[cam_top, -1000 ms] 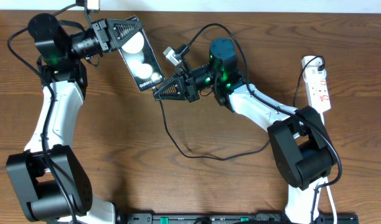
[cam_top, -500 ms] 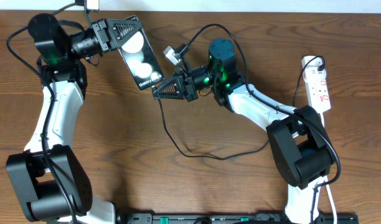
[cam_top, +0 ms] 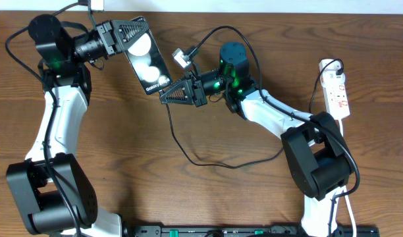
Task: Plug charger to phone and switch on socket
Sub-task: 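Push the cable plug into the phone's bottom port with the right gripper, then open the right gripper and pull it back from the phone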
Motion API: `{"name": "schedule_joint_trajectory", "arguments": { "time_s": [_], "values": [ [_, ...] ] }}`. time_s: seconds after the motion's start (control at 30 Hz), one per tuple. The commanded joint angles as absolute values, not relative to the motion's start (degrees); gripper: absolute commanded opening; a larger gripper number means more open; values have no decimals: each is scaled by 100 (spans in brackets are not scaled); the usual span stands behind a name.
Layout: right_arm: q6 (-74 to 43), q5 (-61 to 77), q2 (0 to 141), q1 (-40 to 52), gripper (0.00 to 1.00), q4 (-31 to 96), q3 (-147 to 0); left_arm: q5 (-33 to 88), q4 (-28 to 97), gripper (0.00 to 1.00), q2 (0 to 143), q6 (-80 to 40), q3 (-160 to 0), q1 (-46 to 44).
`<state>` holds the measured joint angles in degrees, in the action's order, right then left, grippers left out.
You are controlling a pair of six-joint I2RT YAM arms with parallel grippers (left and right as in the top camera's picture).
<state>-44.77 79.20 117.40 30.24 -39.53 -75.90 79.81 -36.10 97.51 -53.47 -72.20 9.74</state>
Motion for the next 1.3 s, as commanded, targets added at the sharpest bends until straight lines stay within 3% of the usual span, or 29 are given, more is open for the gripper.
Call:
{"name": "schedule_joint_trajectory", "arguments": {
  "time_s": [0.0,0.2,0.27,0.3,0.33,0.37,0.9,1.03,1.27],
  "values": [
    [-4541,7271,11745,2993,1,-4060,-7623,8510,-3607,8,9699,-5339,-7236,919],
    [-4541,7273,11745,2993,1,-4095,-7623,8508,-3607,8,9699,-5339,-7234,919],
    [-4543,7277,11745,2995,12,-4093,-7623,8508,-3610,8,9699,-5336,-7234,919],
    [-4567,7277,11745,2995,22,-4091,-7623,8501,-3612,7,9699,-5334,-7234,937],
    [-4589,7279,11745,2995,48,-4091,-7623,8482,-3612,7,9699,-5330,-7234,963],
    [-4628,7293,11745,2995,99,-4091,-7623,8460,-3610,7,9699,-5315,-7234,1002],
    [-4602,7354,11745,2899,99,-3785,-7623,8335,-3258,7,9699,-5360,-7234,1608],
    [-4200,6831,11745,2722,99,-2475,-7623,7896,-2443,8,9699,-5358,-7234,1616],
    [-2814,5043,11701,2504,99,231,-7625,7907,-2425,7,9699,-5262,-7234,1616]
  ]
}}
